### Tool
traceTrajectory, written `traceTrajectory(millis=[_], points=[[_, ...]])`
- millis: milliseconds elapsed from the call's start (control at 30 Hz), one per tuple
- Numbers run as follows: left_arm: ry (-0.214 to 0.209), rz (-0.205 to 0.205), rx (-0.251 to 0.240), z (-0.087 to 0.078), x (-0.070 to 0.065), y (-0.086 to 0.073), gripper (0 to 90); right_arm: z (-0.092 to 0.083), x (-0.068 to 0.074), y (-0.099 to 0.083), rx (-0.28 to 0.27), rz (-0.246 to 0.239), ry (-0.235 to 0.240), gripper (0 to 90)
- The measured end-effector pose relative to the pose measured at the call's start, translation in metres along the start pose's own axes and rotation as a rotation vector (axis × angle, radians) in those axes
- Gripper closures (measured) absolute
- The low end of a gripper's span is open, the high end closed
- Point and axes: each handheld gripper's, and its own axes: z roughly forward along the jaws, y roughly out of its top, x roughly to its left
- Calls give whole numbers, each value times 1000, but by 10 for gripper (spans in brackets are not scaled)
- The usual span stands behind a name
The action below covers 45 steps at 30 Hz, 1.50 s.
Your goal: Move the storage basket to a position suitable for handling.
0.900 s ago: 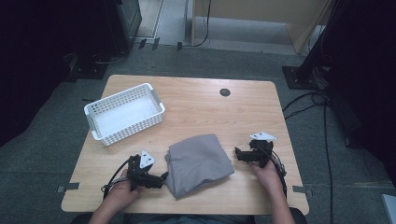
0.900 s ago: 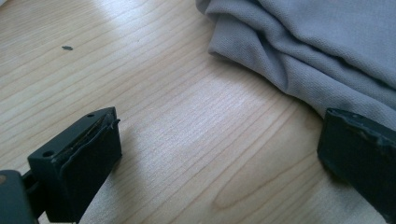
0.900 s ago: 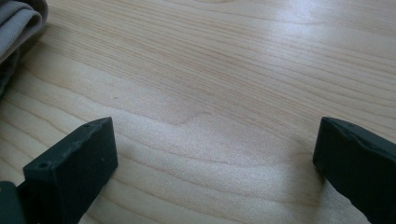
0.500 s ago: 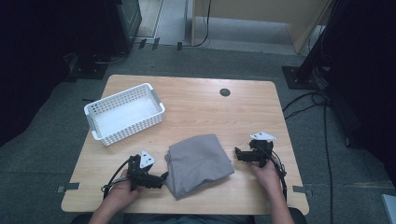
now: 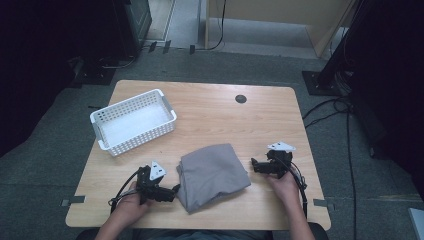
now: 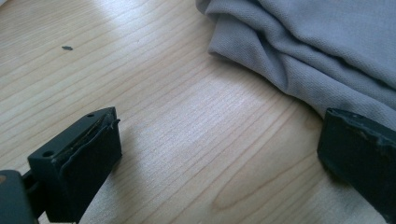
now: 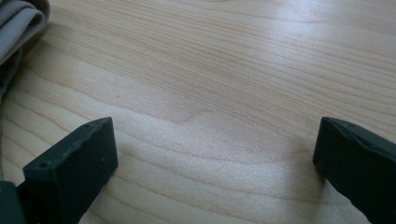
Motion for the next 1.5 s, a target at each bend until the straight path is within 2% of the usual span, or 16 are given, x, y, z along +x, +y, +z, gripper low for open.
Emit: traceTrajectory(millis=[233, 267, 300, 400, 467, 500, 533, 567, 667, 733, 967, 1067, 1133, 1200, 1267, 1500], points=[[1, -1, 1, 0, 0, 0, 0, -1, -1, 1, 8, -4, 7, 16], [4, -3, 0, 0, 0, 0, 0, -3, -2, 2, 5, -3, 4, 123], [5, 0, 3, -1, 1, 0, 0, -5, -3, 2, 0, 1, 2, 175], [7, -4, 1, -1, 2, -1, 0, -6, -4, 4, 5, -1, 3, 207], [30, -27, 1, -1, 5, -1, 0, -8, -5, 5, 13, -2, 1, 275], [69, -68, 4, -1, 6, -1, 0, -10, -6, 7, 4, 11, 14, 288], [69, -68, 4, -1, 6, -1, 0, -10, -6, 7, 4, 11, 14, 288], [100, -98, 5, -2, 8, -1, 0, -11, -5, 8, -2, 21, 20, 301], [150, -154, 4, -2, 14, -1, 0, -15, -4, 14, 1, 19, 33, 309], [162, -177, -2, -2, 16, -1, 0, -17, -2, 20, -1, 8, 38, 314], [180, -182, 3, -1, 16, -1, 0, -17, 6, 43, -11, -3, 89, 333], [173, -176, 2, -1, 17, -1, 0, -15, 10, 52, -16, -10, 111, 361], [150, -153, 4, -2, 18, -2, 0, -12, 13, 60, -13, -12, 135, 365], [159, -162, 6, -3, 18, -2, 0, -7, 18, 71, -4, -21, 162, 357], [162, -164, 5, -2, 17, -2, 0, -4, 20, 75, -3, -22, 166, 356], [175, -178, 4, -3, 15, -3, 0, 7, 38, 109, -3, -65, 189, 369]])
